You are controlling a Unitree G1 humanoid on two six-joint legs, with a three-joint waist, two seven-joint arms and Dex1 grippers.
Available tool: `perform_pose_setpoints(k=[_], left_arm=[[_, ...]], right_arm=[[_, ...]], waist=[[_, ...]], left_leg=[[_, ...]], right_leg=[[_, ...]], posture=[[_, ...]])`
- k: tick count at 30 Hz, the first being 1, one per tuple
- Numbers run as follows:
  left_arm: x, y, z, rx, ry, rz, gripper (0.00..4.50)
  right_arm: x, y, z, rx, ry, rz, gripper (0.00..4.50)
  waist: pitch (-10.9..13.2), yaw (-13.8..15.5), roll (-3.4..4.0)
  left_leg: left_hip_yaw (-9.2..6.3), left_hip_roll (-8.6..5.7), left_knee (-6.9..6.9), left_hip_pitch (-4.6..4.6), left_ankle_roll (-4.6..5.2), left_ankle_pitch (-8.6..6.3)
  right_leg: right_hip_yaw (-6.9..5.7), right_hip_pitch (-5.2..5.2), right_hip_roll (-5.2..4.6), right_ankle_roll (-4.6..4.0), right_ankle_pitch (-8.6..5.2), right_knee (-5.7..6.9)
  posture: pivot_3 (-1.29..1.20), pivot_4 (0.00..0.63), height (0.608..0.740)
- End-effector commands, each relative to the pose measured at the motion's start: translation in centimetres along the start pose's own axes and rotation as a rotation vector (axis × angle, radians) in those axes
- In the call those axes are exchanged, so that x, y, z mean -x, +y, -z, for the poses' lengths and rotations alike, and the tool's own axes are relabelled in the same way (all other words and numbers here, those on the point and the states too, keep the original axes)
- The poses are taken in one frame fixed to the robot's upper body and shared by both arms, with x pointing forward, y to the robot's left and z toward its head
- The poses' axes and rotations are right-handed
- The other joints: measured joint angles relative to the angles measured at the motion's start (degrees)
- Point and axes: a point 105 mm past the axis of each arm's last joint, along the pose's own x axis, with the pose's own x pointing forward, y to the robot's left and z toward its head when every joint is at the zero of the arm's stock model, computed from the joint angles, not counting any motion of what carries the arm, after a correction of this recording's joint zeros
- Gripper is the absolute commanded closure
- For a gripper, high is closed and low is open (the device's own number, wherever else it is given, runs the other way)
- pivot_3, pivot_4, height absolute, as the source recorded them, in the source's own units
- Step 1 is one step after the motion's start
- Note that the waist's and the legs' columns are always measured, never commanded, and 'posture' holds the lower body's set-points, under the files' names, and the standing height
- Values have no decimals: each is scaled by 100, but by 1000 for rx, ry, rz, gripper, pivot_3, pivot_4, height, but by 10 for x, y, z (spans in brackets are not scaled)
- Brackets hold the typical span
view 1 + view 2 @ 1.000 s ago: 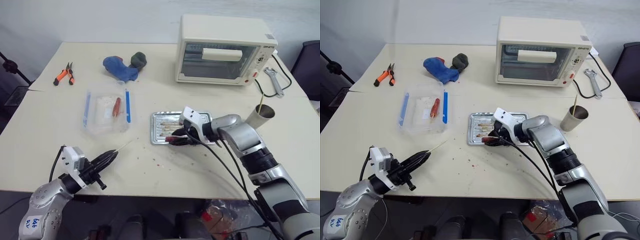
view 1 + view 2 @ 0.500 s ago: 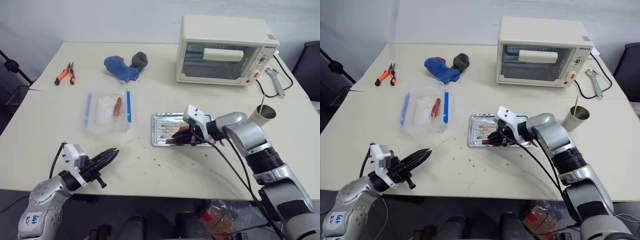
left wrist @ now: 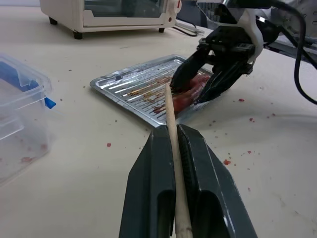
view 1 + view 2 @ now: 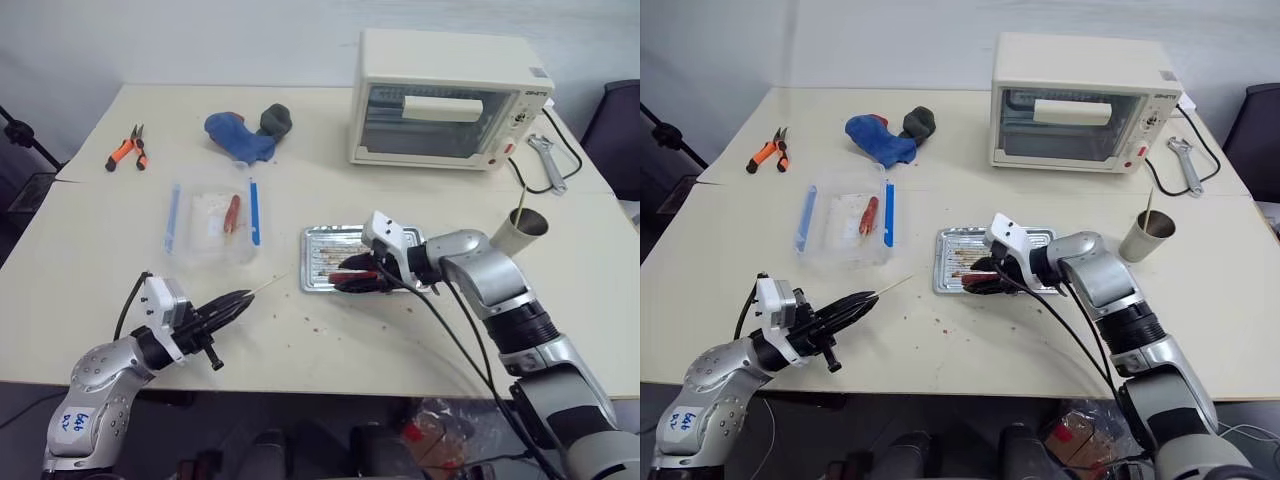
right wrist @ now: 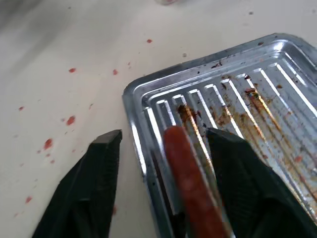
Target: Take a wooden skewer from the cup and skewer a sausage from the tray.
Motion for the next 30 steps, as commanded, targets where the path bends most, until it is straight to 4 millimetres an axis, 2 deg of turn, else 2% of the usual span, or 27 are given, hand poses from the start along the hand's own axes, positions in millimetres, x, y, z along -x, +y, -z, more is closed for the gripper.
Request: perform_pose_setpoints(k=[1, 10, 13, 15, 26, 30], left_arm=[[0, -4, -7, -32, -13, 10, 4500], [0, -8, -5, -20, -16, 2, 4500], [-2, -9, -5, -17, -19, 4, 4500], [-3, -9, -5, -16, -21, 5, 4500], [-4, -9, -4, -16, -22, 13, 4500], [-4, -8, -4, -19, -22, 14, 4500]], right_arm=[[-1, 2, -7, 17, -10, -26, 1221], [1, 1, 2, -27, 15, -31, 1221], [1, -3, 4, -33, 20, -9, 1853], [0, -3, 3, -40, 18, -6, 2479], [-2, -1, 5, -24, 32, -1, 2479], [-2, 1, 3, -10, 29, -9, 3733]], waist=[[0, 5, 0], [0, -14, 0], [0, -7, 0], [0, -10, 0], [0, -10, 0], [0, -8, 0]], left_leg=[[-1, -1, 0, 0, 1, -1], [1, -1, -1, 0, 4, -3], [0, -1, -1, 0, 3, -2], [0, -1, -1, 0, 3, -1], [1, -1, -1, 0, 3, -1], [0, -1, -1, 0, 3, -1]], right_leg=[[0, 0, -1, 0, 0, -1], [1, 0, -1, 0, 0, -2], [1, 0, -1, 0, 0, -1], [1, 0, -1, 0, 0, -1], [1, 0, -1, 0, 0, -1], [0, 0, 0, 0, 0, -1]], posture=[[0, 150, 740], [0, 150, 740], [0, 150, 740], [0, 150, 740], [0, 150, 740], [0, 150, 740]])
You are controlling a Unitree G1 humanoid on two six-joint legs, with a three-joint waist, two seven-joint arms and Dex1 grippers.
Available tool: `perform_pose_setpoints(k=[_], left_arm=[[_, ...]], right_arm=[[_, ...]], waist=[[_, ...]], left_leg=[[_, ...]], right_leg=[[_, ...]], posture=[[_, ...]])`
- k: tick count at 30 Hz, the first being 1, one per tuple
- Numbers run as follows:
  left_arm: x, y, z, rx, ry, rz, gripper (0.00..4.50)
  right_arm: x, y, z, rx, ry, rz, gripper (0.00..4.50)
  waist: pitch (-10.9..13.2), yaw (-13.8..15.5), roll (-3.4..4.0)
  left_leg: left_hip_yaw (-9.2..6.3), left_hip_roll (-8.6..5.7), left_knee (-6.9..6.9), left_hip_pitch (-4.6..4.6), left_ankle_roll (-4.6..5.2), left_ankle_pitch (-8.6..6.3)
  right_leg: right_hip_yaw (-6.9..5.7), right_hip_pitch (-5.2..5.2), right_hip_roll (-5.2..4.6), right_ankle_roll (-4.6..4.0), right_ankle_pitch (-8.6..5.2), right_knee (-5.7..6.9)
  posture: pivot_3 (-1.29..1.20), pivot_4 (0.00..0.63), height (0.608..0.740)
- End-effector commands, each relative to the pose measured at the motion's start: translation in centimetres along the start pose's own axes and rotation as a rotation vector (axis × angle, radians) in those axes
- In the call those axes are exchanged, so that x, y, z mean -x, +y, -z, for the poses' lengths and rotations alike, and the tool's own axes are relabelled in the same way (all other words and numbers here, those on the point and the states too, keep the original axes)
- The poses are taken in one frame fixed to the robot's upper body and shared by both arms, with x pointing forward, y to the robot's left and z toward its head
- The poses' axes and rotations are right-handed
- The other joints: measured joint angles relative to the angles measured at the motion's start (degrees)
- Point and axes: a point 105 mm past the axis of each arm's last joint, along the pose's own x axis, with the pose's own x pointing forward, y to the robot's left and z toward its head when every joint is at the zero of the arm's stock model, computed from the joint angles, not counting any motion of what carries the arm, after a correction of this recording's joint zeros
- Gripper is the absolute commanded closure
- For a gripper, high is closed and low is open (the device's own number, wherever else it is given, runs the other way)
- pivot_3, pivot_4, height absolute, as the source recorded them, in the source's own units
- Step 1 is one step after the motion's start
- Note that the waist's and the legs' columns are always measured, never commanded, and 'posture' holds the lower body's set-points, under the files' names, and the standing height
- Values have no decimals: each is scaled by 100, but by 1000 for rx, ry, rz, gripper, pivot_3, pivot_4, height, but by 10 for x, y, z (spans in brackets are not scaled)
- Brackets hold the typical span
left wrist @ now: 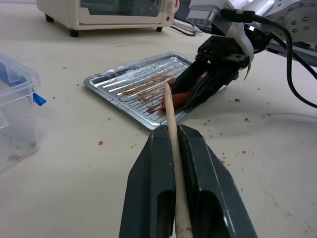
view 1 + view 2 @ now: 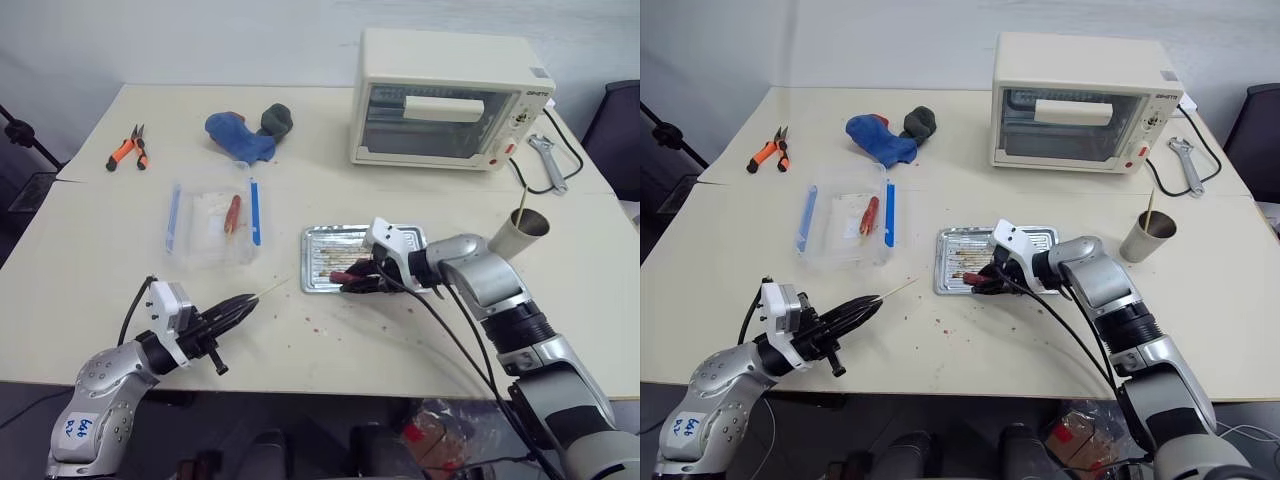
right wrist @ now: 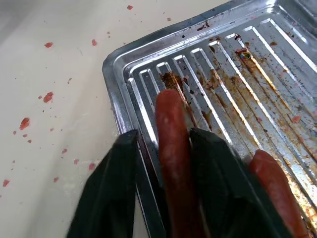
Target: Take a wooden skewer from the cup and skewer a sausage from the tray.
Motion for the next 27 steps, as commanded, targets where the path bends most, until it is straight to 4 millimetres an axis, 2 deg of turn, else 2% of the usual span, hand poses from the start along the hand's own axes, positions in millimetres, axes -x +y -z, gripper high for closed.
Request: perform_pose_setpoints(k=[1, 7, 13, 18, 27], left_arm=[[-2, -1, -6, -29, -19, 14, 4500], [-3, 0, -8, -41, -18, 23, 4500], [-9, -12, -9, -91, 40, 163, 4500], [-14, -24, -13, -116, 85, 304, 4500], [-22, -28, -21, -110, 83, 375, 4500]], right_arm=[[-1, 5, -11, 61, -24, -17, 4012], [8, 6, -26, 112, -88, -27, 4012], [35, 40, -52, 300, -226, -238, 4012], [47, 59, -44, 340, -164, -330, 4012], [50, 59, -35, 330, -123, -314, 4012]], waist=[[0, 0, 0], [0, 0, 0], [1, 7, -2], [1, 11, -2], [2, 4, -2]], left_leg=[[0, 0, 0, 0, 0, 0], [0, 0, 0, 0, 0, 0], [0, 0, -1, 0, 0, 0], [-3, 0, -4, 0, 2, -1], [-2, 4, -7, 1, -1, 0]], right_leg=[[0, 0, 0, 0, 0, 0], [0, 0, 0, 0, 0, 0], [-1, 0, 2, 0, 0, -1], [-2, 5, -1, 0, 0, -7], [-1, 3, 2, 0, 0, -9]], posture=[[0, 150, 740], [0, 150, 740], [0, 150, 740], [0, 150, 740], [0, 150, 740]])
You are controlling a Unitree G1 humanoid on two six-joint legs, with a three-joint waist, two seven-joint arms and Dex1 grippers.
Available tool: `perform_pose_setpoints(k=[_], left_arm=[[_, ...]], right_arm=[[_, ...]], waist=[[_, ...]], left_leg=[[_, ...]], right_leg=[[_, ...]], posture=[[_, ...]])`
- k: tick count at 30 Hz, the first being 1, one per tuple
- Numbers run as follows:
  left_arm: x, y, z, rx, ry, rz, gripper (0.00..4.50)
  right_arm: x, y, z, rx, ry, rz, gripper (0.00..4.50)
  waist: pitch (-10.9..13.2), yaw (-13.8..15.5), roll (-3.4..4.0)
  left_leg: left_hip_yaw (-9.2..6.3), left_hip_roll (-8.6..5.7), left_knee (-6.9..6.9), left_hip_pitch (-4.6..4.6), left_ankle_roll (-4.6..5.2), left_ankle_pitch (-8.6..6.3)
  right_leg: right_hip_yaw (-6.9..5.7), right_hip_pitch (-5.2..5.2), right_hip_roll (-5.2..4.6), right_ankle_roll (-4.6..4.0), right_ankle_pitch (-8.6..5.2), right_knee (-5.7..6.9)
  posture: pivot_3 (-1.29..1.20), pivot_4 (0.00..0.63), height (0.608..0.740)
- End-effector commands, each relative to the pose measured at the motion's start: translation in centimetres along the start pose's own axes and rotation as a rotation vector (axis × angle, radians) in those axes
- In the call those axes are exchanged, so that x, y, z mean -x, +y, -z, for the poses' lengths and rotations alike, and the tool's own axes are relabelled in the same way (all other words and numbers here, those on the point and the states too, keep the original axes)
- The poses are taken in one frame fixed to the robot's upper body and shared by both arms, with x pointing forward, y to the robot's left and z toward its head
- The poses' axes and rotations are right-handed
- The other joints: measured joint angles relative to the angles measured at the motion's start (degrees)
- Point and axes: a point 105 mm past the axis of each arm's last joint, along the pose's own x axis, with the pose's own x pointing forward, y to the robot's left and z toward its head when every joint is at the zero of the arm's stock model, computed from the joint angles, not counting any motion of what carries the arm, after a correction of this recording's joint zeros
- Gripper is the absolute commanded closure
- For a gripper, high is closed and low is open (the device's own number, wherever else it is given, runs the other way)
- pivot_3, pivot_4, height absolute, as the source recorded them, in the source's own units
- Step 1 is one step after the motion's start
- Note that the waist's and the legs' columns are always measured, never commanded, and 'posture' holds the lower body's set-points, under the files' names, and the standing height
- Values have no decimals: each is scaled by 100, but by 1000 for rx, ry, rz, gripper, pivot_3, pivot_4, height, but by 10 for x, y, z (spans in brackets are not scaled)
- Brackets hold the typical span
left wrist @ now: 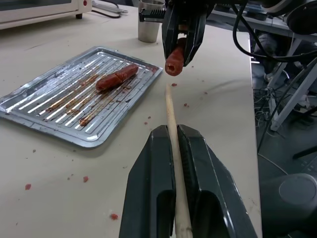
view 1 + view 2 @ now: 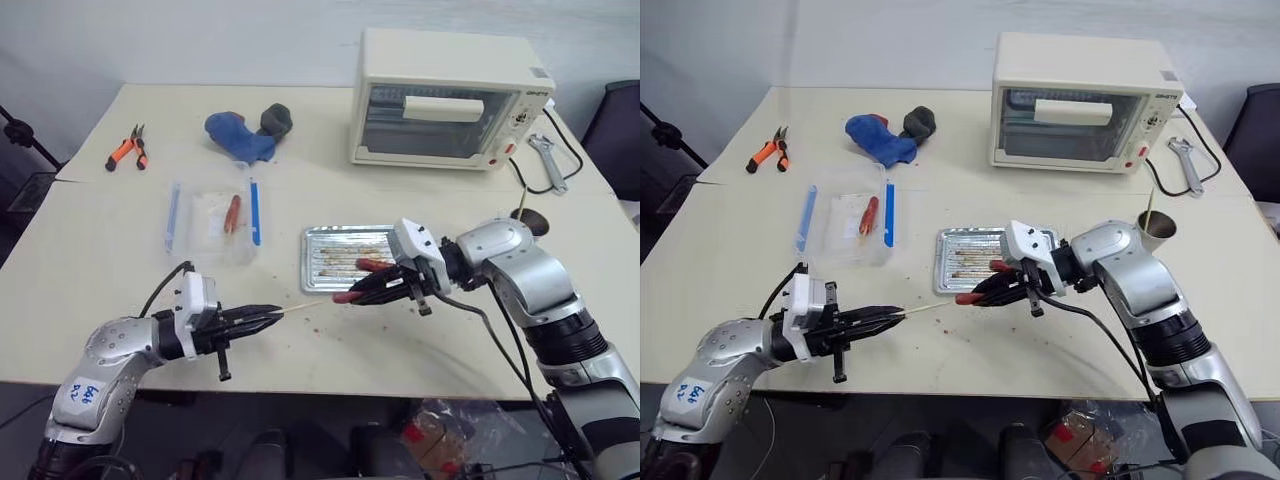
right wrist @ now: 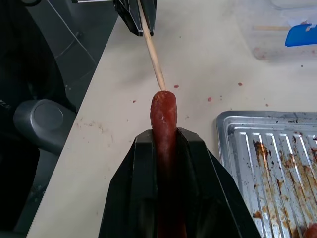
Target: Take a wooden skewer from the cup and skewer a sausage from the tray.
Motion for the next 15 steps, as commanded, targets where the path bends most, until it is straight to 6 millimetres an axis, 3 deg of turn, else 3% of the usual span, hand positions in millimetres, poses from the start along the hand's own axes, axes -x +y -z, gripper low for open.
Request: perform_pose_setpoints(k=[1, 15], left_arm=[[-3, -4, -9, -29, -15, 34, 4500], [-8, -3, -9, -25, -20, 44, 4500]], right_arm=[[1, 4, -7, 39, -9, -1, 4012], [-2, 4, -10, 47, -23, -1, 4012]], waist=[[0, 9, 0], [1, 12, -1]], left_leg=[[0, 0, 0, 0, 0, 0], [0, -2, 4, 0, 0, 0]], right_leg=[[0, 0, 0, 0, 0, 0], [0, 1, -2, 0, 0, 2]], posture=[[0, 150, 740], [0, 150, 740]])
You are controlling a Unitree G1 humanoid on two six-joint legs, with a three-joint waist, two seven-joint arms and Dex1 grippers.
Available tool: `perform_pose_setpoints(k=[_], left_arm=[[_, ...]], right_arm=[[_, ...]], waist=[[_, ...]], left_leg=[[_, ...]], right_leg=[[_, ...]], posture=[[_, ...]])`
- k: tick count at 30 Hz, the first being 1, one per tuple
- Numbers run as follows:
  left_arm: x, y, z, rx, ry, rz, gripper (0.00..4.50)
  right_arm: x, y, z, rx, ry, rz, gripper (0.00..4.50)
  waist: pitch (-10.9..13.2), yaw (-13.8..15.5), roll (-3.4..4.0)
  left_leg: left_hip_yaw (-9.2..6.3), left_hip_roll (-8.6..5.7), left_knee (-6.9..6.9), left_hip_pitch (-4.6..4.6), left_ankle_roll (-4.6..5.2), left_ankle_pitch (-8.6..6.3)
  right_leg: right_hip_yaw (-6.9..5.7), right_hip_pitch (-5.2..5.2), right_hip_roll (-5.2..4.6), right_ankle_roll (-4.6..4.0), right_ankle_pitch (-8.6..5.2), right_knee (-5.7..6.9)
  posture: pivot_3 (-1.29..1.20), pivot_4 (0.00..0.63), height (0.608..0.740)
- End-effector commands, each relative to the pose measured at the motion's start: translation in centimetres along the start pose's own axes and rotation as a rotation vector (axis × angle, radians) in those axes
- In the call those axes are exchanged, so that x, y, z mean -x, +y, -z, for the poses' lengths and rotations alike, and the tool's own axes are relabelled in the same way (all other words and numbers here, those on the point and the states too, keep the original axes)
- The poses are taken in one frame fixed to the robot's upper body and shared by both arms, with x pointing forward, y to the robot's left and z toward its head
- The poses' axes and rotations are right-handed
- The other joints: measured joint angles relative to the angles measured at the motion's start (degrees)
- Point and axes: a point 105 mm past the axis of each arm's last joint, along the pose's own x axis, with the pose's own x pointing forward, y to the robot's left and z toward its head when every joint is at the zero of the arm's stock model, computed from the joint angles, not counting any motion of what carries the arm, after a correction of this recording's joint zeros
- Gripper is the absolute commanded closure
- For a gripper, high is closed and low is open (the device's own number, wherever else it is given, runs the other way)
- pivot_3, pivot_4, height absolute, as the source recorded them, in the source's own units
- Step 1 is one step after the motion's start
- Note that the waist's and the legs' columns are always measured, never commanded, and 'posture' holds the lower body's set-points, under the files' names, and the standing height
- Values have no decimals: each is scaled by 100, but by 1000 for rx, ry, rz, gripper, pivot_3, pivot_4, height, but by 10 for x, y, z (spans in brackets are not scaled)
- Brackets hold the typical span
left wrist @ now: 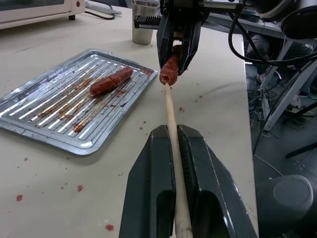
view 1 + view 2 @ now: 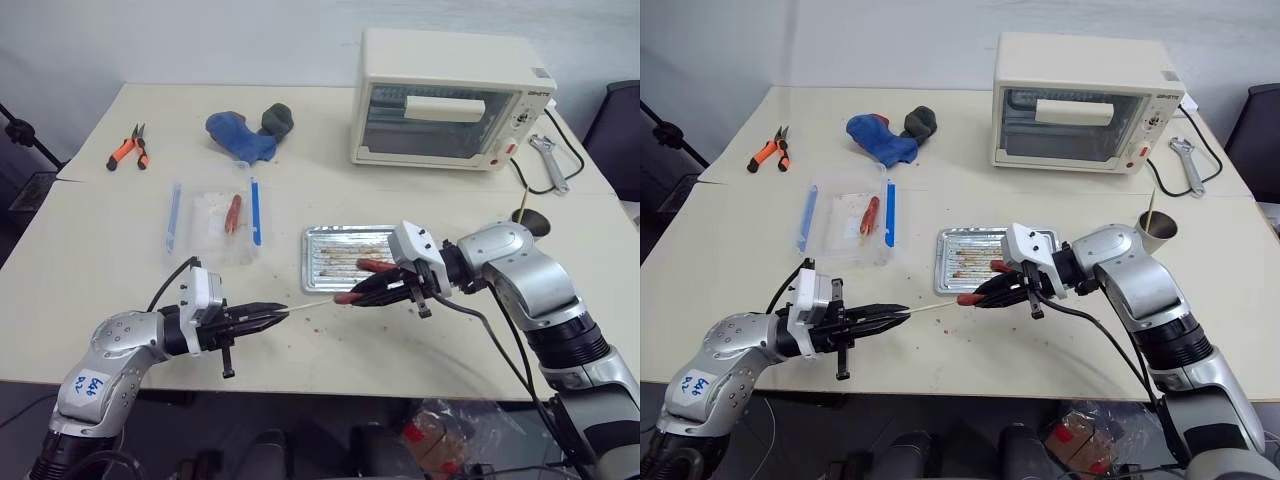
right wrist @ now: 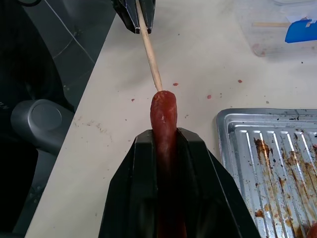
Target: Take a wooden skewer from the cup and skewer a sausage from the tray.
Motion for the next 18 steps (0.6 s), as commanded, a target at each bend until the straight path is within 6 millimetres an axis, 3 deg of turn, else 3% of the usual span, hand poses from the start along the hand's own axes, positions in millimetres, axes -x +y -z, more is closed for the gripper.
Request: perform_pose_setpoints(k=[1, 18], left_arm=[[-4, -3, -7, -30, -20, 22, 4500], [-12, -4, -8, -29, -43, 42, 4500]], right_arm=[[-1, 4, -12, 51, -24, -15, 4012], [-6, 13, -11, 65, -19, -73, 4012]], waist=[[0, 0, 0], [0, 0, 0]], left_leg=[[0, 0, 0, 0, 0, 0], [0, 0, 1, 0, 0, 0]], right_leg=[[0, 0, 0, 0, 0, 0], [0, 0, 1, 0, 0, 2]], posture=[[0, 150, 740], [0, 150, 740]])
